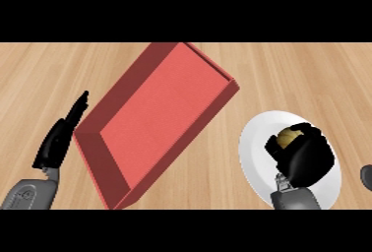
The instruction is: Pick the squash from the plate and place it in the cardboard box
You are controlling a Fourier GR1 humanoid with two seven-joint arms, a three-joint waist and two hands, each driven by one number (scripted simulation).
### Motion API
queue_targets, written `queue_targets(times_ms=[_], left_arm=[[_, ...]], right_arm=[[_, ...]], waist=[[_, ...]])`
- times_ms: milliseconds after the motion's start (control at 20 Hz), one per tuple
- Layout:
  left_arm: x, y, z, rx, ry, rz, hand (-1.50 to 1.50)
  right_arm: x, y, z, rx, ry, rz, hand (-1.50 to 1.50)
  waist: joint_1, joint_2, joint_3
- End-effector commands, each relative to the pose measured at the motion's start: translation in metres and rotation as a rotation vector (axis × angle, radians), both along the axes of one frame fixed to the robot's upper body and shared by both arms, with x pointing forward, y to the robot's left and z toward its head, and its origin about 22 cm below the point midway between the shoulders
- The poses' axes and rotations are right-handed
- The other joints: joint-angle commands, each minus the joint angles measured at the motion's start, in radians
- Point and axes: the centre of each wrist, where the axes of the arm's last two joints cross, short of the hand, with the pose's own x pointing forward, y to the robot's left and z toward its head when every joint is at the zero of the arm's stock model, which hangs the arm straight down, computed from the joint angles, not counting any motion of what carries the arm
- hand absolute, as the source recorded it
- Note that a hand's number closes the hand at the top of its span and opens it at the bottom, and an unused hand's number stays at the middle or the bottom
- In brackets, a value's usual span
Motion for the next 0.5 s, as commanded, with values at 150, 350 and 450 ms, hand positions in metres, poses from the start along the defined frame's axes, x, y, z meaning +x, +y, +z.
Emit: queue_targets(times_ms=[150, 350, 450], left_arm=[[-0.013, -0.018, -0.016, -0.037, 0.049, -0.012, 0.0], [0.001, -0.014, -0.007, -0.018, 0.047, -0.026, 0.0], [-0.009, -0.023, -0.019, -0.037, 0.063, -0.004, 0.0]], right_arm=[[0.007, 0.001, 0.004, -0.054, -0.045, -0.152, 1.5], [0.005, 0.007, 0.008, -0.131, -0.079, -0.201, 1.5], [-0.017, 0.005, 0.009, -0.153, -0.089, -0.215, 1.5]], waist=[[0.0, 0.006, -0.008], [-0.005, 0.006, -0.008], [-0.012, 0.003, -0.008]])
